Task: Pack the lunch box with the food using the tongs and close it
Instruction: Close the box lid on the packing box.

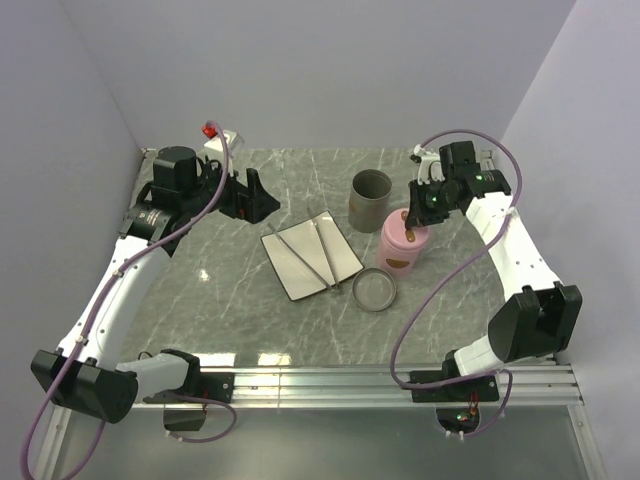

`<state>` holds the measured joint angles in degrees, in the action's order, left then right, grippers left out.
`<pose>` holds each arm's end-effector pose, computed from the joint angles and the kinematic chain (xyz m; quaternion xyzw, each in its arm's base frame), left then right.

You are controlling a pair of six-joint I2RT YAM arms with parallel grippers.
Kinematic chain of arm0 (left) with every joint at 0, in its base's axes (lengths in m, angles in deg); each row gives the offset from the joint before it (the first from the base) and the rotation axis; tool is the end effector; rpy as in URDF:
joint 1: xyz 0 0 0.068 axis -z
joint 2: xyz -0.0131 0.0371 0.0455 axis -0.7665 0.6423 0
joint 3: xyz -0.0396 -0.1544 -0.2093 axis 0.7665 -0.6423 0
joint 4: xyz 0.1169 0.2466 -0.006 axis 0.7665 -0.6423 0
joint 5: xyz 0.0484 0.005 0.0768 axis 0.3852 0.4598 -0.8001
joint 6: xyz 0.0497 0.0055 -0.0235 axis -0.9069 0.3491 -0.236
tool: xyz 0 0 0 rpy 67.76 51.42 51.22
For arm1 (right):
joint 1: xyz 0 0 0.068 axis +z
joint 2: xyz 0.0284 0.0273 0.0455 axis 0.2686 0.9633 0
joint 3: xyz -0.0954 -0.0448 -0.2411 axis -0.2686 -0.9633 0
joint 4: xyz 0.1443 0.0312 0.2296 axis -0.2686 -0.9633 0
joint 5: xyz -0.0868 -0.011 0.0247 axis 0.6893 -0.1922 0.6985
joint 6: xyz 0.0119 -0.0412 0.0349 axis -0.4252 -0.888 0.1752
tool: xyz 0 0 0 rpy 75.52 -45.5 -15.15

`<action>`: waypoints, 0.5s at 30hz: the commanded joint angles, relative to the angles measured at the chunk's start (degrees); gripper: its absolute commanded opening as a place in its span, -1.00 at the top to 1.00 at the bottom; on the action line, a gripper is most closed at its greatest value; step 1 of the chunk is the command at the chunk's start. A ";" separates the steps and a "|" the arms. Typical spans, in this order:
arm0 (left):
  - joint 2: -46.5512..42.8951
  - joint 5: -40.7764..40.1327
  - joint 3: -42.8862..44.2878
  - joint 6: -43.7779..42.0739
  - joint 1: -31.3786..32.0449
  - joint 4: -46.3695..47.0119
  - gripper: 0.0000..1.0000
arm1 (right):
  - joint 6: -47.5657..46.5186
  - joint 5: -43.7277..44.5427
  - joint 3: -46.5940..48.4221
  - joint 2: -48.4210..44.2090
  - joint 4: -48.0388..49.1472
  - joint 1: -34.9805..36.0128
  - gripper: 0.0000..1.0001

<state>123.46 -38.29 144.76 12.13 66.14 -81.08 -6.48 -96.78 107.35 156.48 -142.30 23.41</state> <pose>0.2559 -0.0926 0.3975 0.1771 0.7998 -0.3221 0.4745 0.3106 0.0564 0.3262 -0.1585 0.9311 0.1806 0.2743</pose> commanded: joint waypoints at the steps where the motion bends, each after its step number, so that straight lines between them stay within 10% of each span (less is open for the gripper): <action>1: -1.50 -0.23 -0.36 0.64 -0.10 2.36 -0.99 | -0.63 -1.46 -0.54 1.07 3.19 -0.72 1.00; 15: -1.67 -1.03 -0.71 0.11 -0.10 2.80 -0.99 | -0.28 -5.50 -0.71 4.77 3.45 -3.26 1.00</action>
<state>123.46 -38.75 144.21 12.08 66.14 -80.68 -6.37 -101.52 107.13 160.76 -140.83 20.79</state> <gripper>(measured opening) 0.995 0.063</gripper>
